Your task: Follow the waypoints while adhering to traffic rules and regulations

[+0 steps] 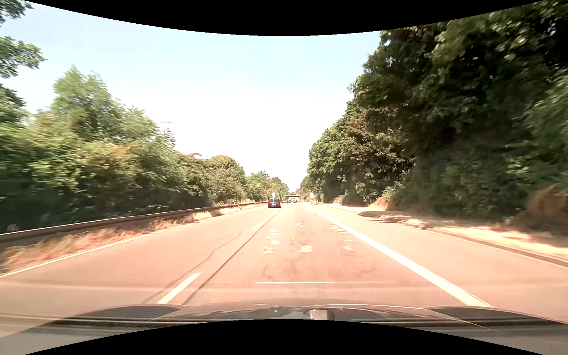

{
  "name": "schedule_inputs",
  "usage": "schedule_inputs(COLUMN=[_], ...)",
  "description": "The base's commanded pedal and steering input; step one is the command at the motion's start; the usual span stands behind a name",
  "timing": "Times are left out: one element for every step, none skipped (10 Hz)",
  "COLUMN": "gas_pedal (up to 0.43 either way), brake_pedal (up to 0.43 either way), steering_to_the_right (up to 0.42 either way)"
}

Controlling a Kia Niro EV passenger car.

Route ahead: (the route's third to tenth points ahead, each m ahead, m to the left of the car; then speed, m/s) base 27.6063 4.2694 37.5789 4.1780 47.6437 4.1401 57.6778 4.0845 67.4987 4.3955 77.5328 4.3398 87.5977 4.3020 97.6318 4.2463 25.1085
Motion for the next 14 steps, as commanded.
schedule_inputs(gas_pedal=[0.248,0.248,0.248,0.248,0.248,0.248,0.248,0.248,0.248,0.248,0.248,0.248,0.248,0.248], brake_pedal=[0.0,0.0,0.0,0.0,0.0,0.0,0.0,0.0,0.0,0.0,0.0,0.0,0.0,0.0], steering_to_the_right=[-0.001,-0.001,-0.001,-0.001,-0.001,-0.001,-0.001,-0.001,-0.001,-0.001,-0.001,-0.001,-0.001,-0.001])
